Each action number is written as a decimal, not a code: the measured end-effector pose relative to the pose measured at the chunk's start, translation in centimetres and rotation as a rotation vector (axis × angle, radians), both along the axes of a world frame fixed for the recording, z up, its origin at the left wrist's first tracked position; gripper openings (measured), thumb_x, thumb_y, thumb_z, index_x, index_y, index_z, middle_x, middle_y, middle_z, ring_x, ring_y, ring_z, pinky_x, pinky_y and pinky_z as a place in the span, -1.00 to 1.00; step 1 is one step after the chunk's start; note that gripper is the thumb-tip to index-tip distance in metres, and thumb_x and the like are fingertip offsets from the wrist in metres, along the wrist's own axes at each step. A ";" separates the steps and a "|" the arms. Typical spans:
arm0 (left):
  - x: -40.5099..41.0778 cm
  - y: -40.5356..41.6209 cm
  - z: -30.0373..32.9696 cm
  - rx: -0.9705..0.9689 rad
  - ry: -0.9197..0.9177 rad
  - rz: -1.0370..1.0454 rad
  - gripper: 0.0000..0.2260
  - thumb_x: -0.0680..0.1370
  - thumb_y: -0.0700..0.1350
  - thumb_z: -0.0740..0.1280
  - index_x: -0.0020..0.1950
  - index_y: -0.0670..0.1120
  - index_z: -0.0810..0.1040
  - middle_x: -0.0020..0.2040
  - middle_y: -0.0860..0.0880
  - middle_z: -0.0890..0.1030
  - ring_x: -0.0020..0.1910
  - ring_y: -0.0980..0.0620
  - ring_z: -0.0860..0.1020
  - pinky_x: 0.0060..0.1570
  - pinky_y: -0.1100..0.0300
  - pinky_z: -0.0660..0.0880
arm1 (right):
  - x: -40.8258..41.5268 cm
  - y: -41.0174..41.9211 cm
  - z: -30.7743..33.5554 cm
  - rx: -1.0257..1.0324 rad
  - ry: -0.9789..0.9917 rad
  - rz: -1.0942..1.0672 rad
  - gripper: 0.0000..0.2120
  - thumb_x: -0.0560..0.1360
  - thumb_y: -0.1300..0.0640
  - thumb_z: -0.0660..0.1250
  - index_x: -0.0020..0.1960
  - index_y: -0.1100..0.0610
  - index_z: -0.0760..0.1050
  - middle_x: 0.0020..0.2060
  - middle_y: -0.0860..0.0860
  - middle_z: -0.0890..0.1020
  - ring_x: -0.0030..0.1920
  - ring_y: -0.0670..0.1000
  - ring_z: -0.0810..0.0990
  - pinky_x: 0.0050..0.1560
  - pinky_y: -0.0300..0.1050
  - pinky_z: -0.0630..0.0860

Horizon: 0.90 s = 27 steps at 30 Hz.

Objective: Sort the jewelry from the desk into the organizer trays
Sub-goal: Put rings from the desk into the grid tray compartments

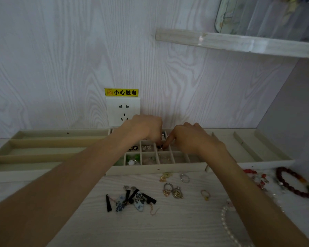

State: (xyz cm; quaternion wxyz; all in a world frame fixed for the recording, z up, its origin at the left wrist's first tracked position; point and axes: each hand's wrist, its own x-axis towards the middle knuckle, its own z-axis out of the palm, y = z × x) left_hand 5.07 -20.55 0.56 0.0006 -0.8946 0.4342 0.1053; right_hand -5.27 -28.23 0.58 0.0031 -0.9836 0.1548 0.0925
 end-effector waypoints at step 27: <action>-0.4 0.1 0.7 0.002 0.029 0.002 -0.67 0.41 0.08 0.46 0.04 -0.12 0.61 -0.05 -0.02 0.62 -0.05 -0.02 0.58 -0.20 0.19 0.42 | -1.0 -1.0 2.5 0.046 -0.100 -0.038 -0.59 0.58 0.23 0.08 0.15 -0.19 0.54 0.22 -0.05 0.53 -0.12 -0.11 0.42 0.07 -0.11 0.23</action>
